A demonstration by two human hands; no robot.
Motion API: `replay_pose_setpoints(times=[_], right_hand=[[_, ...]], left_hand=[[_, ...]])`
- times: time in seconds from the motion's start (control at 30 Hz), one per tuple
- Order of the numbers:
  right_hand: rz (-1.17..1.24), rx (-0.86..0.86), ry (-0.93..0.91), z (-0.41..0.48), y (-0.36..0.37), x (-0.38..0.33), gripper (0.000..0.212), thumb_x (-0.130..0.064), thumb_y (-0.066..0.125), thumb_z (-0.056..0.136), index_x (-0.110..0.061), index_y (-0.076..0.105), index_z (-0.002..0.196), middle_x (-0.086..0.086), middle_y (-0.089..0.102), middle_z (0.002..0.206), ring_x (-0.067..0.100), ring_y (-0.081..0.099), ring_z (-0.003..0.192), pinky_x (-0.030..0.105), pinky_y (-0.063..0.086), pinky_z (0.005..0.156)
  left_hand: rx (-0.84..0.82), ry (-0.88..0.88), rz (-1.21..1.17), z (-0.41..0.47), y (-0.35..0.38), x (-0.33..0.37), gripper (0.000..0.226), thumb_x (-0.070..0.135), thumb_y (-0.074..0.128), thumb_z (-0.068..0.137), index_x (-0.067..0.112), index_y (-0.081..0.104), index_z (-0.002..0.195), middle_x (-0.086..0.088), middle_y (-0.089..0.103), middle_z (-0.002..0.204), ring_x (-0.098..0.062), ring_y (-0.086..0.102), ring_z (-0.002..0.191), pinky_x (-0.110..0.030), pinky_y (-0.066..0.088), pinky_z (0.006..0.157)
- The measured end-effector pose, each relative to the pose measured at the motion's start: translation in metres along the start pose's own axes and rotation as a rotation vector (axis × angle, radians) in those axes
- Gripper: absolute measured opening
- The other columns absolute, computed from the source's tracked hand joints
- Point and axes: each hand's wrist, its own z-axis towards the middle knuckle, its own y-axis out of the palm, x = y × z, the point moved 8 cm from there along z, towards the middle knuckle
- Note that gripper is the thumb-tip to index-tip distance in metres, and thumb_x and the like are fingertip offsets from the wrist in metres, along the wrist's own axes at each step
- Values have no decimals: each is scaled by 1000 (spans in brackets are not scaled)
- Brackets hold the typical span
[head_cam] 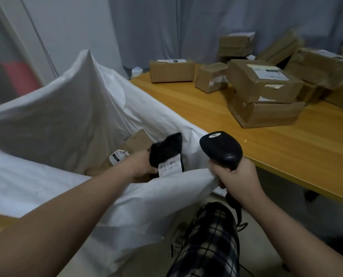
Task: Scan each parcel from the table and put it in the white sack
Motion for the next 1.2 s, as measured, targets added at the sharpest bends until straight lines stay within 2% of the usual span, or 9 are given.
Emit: replay_pose_setpoints(times=[0.17,0.3,0.47,0.67,0.8,0.9,1.0,1.1,1.2], right_hand=[[-28,0,-3,5,-16,0,23,-28,73,79,-9,61,74,1,57,55,19,59,55,28,44,54],[35,119,24,13,-53,0,24,-27,74,81,-6,65,84,5,59,56,19,60,53,29,44,55],[132,253,66,18,-115,3,29,-23,73,82,5,65,85,23,63,68,24,60,52,38,48,58],[278,378,108,23,-173,1,24,-22,69,86,1,64,92,14,63,75,17,56,49,26,48,49],[308,392,114,31,-193,-6,17,-23,70,86,-7,64,87,8,65,73,17,57,52,28,49,51],[280,393,123,36,-200,-2,14,-24,69,87,-11,64,84,6,65,72,17,57,52,28,50,51],[283,397,140,37,-203,5,15,-24,69,87,-11,65,85,6,65,73,16,58,53,27,50,52],[318,407,135,31,-207,9,15,-23,69,87,-9,65,88,6,66,74,15,58,53,25,50,52],[361,457,90,17,-221,10,17,-21,70,86,-9,64,97,8,66,78,14,59,54,24,51,53]], left_hand=[[247,43,-93,-2,-41,29,36,36,71,84,13,54,106,-2,57,92,-19,57,87,-31,43,75],[336,170,-227,2,-55,83,37,36,63,89,13,52,117,-2,60,103,-20,59,96,-32,48,80],[267,317,-300,22,-36,173,40,40,59,92,14,51,121,-2,58,110,-21,59,102,-31,45,79],[159,230,-587,70,-23,266,86,64,52,86,7,29,147,-8,39,148,-28,42,131,-34,37,104],[-38,-11,-872,90,-5,289,74,67,47,87,15,42,140,-6,53,122,-25,54,101,-37,51,84],[-58,-33,-900,97,6,289,58,57,53,89,15,49,129,-5,58,101,-25,58,99,-33,55,69],[-8,-19,-1056,104,9,285,51,45,64,85,16,52,126,-3,61,106,-19,61,94,-28,56,66],[116,146,-1118,100,-8,282,50,32,70,84,11,52,126,1,62,96,-11,60,75,-26,53,65],[196,423,-1027,80,-32,288,59,32,77,77,17,48,126,1,62,110,-11,64,94,-38,53,91]])
